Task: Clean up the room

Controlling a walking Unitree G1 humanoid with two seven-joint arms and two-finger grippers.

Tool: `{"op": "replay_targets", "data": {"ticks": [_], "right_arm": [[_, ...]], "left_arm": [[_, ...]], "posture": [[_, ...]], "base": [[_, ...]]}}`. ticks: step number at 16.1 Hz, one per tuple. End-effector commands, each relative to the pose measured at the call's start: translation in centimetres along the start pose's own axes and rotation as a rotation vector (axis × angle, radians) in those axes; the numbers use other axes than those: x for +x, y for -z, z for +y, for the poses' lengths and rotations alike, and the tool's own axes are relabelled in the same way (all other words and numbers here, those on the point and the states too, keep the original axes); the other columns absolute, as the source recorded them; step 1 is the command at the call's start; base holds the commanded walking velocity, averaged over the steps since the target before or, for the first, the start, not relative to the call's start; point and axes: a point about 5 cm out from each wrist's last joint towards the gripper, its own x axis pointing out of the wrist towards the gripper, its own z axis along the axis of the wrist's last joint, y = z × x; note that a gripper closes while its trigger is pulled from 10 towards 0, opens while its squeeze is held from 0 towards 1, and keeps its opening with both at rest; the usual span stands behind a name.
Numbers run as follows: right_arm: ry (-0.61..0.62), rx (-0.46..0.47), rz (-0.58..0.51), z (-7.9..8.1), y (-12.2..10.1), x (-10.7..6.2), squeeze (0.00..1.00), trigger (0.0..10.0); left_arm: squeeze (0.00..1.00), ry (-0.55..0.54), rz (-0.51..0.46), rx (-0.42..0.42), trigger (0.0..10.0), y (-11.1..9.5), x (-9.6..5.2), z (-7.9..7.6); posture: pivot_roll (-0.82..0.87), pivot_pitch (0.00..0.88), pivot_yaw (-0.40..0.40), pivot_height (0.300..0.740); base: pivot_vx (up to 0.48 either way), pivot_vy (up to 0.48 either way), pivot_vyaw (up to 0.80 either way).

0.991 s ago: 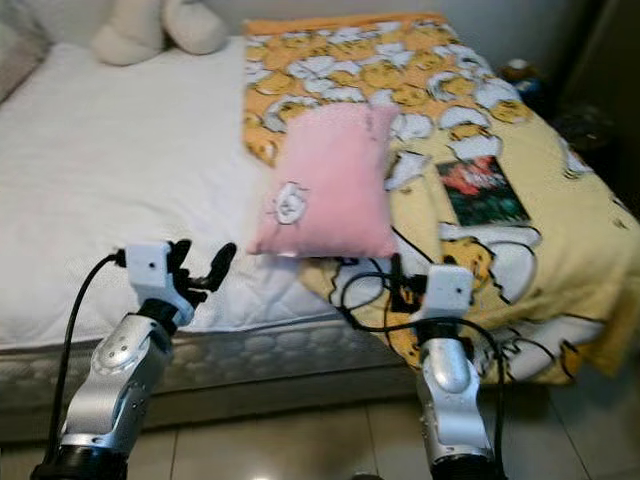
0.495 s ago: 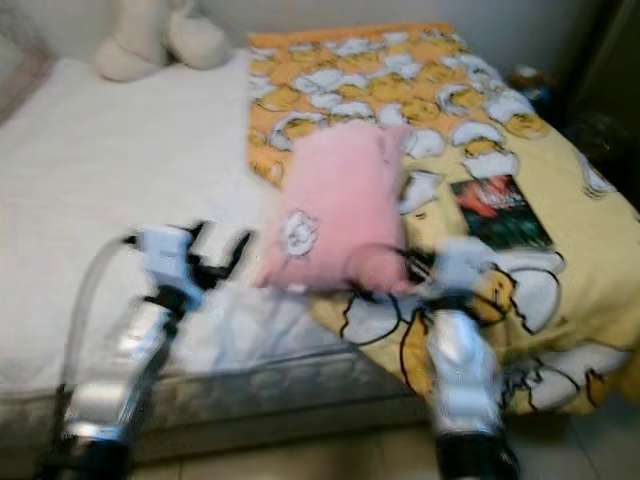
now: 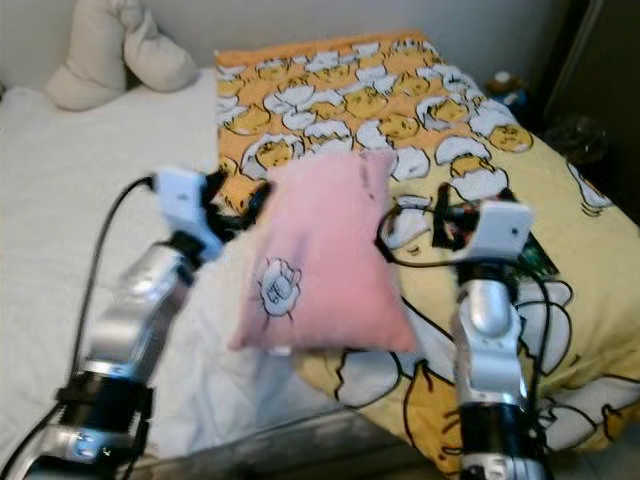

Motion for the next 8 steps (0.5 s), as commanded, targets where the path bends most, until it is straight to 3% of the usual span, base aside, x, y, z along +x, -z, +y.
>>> {"op": "replay_targets", "data": {"ticks": [1, 5, 6, 8], "right_arm": [[0.057, 0.028, 0.038, -1.5, 0.2, 0.3, 0.00, 10.0], [0.055, 0.139, 0.149, -2.8, 0.9, 0.4, 0.00, 10.0], [0.003, 0.202, 0.239, -2.9, 1.7, -0.2, 0.00, 10.0], [-0.058, 0.274, 0.321, -2.2, 2.4, -0.8, 0.00, 10.0]], "left_arm": [[0.00, -0.014, 0.056, -0.067, 10.0, 0.7, 0.0, 0.8], [0.00, 0.028, 0.188, -0.170, 10.0, 1.6, 0.2, 1.4], [0.00, 0.080, 0.260, -0.286, 10.0, 2.2, -0.2, 1.0], [0.00, 0.110, 0.326, -0.385, 10.0, 3.1, -0.8, 0.6]], "posture": [[-0.19, 0.000, 0.114, 0.740], [-0.20, 0.000, 0.121, 0.740], [-0.20, 0.000, 0.124, 0.740], [-0.20, 0.000, 0.122, 0.740]], "base": [[0.000, 0.000, 0.00], [0.000, 0.000, 0.00], [0.000, 0.000, 0.00], [0.000, 0.000, 0.00]]}}
